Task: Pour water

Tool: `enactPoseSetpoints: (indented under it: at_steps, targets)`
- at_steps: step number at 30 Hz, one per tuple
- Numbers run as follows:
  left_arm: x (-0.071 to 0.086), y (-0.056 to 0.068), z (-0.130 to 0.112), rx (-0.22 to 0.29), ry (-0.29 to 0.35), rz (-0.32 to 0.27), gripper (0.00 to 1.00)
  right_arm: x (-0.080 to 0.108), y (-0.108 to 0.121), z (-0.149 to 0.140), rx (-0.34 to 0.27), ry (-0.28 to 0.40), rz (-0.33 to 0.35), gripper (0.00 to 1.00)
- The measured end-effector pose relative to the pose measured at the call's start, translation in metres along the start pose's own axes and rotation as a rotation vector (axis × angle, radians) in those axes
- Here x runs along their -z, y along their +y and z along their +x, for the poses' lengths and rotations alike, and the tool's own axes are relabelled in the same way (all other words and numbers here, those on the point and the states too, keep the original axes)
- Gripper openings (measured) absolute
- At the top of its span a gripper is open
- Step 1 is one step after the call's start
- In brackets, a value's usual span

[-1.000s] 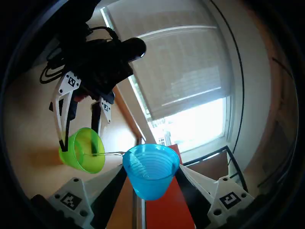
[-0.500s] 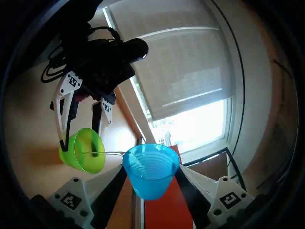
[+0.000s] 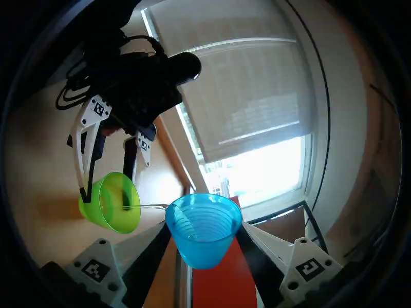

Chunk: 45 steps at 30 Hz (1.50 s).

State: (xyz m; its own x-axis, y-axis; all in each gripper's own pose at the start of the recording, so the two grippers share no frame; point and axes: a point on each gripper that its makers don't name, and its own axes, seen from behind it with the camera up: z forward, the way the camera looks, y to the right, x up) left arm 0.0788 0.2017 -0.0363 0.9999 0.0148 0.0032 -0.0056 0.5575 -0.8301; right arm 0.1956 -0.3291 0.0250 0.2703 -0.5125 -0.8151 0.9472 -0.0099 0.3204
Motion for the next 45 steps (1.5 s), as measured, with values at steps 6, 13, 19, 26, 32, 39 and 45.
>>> enactPoseSetpoints:
  at_steps: [6,13,19,26,32,39,45]
  targets:
    - [0.0,0.0,-0.001,0.0,-0.001,0.001,0.84,0.0,0.0,0.002,0.007,0.0,-0.002,0.89]
    - [0.0,-0.001,0.001,0.001,0.001,0.002,0.84,0.0,-0.001,0.002,0.013,0.0,-0.002,0.89]
    - [0.0,0.0,0.001,0.0,0.001,0.0,0.84,0.0,0.001,0.004,0.018,0.001,-0.004,0.89]
    - [0.0,0.0,0.001,0.0,0.002,0.001,0.84,0.0,0.004,0.006,0.028,0.003,-0.008,0.89]
    - [0.001,-0.001,0.002,-0.001,0.004,0.004,0.84,0.0,0.005,0.009,0.034,0.005,-0.009,0.89]
    - [0.001,-0.001,0.003,0.001,0.006,0.003,0.84,0.0,0.006,0.012,0.046,0.006,-0.006,0.89]
    - [0.001,-0.001,0.003,-0.001,0.006,0.001,0.84,-0.001,0.008,0.013,0.046,0.012,-0.007,0.89]
